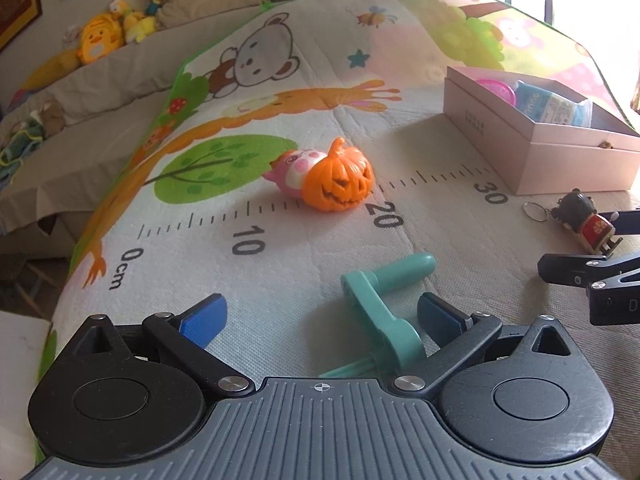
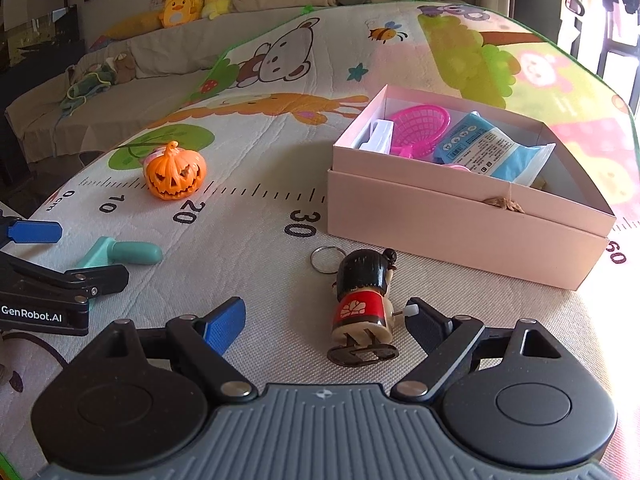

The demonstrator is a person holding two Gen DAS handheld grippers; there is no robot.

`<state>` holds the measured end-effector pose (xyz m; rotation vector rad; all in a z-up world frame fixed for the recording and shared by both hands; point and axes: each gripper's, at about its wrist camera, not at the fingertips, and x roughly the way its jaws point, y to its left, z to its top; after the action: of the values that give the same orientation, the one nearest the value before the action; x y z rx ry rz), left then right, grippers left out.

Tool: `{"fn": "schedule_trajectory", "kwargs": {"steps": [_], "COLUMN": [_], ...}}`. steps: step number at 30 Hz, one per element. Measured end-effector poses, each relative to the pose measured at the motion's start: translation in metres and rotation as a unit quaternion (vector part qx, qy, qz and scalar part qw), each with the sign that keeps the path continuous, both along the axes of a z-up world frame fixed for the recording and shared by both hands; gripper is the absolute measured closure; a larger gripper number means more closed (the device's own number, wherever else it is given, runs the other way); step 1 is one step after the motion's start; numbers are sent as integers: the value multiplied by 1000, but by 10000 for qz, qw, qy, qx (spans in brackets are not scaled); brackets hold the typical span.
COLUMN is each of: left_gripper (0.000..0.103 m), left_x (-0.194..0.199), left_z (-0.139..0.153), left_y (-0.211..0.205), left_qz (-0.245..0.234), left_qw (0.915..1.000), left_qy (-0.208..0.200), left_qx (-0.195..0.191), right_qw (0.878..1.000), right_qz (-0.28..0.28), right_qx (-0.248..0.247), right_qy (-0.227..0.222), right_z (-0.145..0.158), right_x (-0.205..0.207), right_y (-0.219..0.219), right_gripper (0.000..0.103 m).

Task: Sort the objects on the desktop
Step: 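Grasp the teal toy crank with the left gripper while right holds the doll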

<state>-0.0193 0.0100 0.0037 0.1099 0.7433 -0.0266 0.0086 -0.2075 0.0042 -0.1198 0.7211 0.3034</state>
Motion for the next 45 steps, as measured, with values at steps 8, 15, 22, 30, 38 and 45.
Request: {"fn": "schedule_trajectory", "kwargs": {"steps": [8, 15, 22, 30, 38, 45], "left_gripper": [0, 0, 0, 0, 0, 0], "left_x": [-12, -27, -33, -30, -36, -14], "left_z": [-1, 3, 3, 6, 6, 6], "left_y": [-1, 3, 24, 35, 53, 40], "left_qz": [-240, -253, -11, 370, 232, 211], "left_qw": [9996, 9996, 10000, 9991, 9990, 9986], "left_qy": [84, 25, 65, 48, 51, 54], "left_qx": [-153, 112, 44, 218, -369, -477], "right_qw": [10000, 10000, 9996, 9970, 9962, 9969], "right_qz": [29, -8, 50, 720, 842, 769], "right_qx": [-9, 20, -89, 256, -235, -128], "right_qy": [-64, -81, -258, -87, -69, 107], "right_z": [0, 1, 3, 27, 20, 14], "right_x": [-3, -4, -12, 3, 14, 18], "right_y": [2, 1, 6, 31, 37, 31], "right_gripper": [15, 15, 15, 20, 29, 72]}}
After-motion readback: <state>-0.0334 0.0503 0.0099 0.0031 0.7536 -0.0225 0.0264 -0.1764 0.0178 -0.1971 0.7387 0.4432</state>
